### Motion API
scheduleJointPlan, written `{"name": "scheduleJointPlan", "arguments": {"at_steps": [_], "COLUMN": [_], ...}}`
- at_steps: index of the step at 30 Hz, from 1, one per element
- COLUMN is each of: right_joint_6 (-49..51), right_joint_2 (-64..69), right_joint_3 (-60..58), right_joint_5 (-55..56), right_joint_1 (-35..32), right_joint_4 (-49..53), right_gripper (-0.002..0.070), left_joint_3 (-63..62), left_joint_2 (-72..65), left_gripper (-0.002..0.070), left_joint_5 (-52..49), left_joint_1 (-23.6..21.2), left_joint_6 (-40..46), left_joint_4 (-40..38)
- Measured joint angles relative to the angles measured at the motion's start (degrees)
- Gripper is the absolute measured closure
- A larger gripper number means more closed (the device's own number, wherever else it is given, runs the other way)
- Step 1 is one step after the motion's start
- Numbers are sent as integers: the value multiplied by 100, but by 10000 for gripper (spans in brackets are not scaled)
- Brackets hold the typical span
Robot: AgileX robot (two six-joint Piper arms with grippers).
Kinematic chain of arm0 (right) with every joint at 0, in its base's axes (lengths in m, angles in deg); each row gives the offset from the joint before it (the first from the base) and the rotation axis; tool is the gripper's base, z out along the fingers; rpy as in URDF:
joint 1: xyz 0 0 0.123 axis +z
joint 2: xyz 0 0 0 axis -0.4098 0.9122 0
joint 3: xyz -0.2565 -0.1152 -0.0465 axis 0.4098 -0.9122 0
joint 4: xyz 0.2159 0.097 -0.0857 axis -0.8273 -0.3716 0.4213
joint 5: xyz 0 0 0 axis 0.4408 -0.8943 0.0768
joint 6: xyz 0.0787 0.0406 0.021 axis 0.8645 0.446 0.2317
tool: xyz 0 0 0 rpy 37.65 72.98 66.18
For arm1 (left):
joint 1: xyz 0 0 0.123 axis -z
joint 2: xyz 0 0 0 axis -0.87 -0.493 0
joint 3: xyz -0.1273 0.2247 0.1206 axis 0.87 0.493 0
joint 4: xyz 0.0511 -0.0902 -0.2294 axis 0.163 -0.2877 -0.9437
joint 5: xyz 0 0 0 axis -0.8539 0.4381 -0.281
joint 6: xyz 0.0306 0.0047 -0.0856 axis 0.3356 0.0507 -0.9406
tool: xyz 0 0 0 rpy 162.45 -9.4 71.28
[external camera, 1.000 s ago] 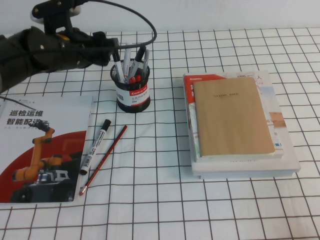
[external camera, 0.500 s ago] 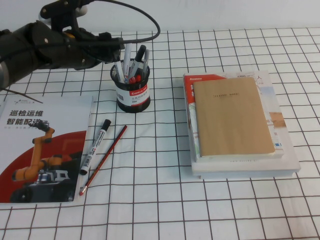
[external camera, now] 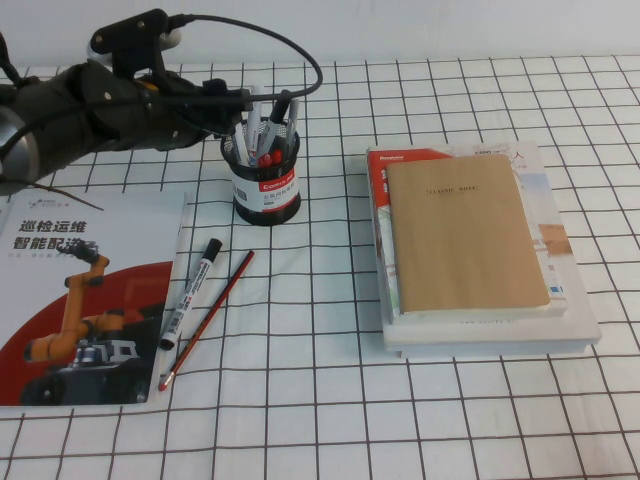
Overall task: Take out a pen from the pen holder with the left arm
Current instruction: 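Take a marker out of the pen holder and lay it on the table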
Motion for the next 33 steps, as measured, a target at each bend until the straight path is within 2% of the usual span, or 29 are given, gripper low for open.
{"name": "scheduleJointPlan", "arguments": {"at_steps": [33], "right_joint_6": [0], "right_joint_2": [0], "right_joint_3": [0], "right_joint_5": [0], "right_joint_1": [0], "right_joint_4": [0], "right_gripper": [691], "left_joint_3": [0], "left_joint_2": [-213], "left_gripper": [298], "left_joint_5": [725], "left_joint_1": [181], "left_joint_6": [298], "left_joint_4": [-26]}}
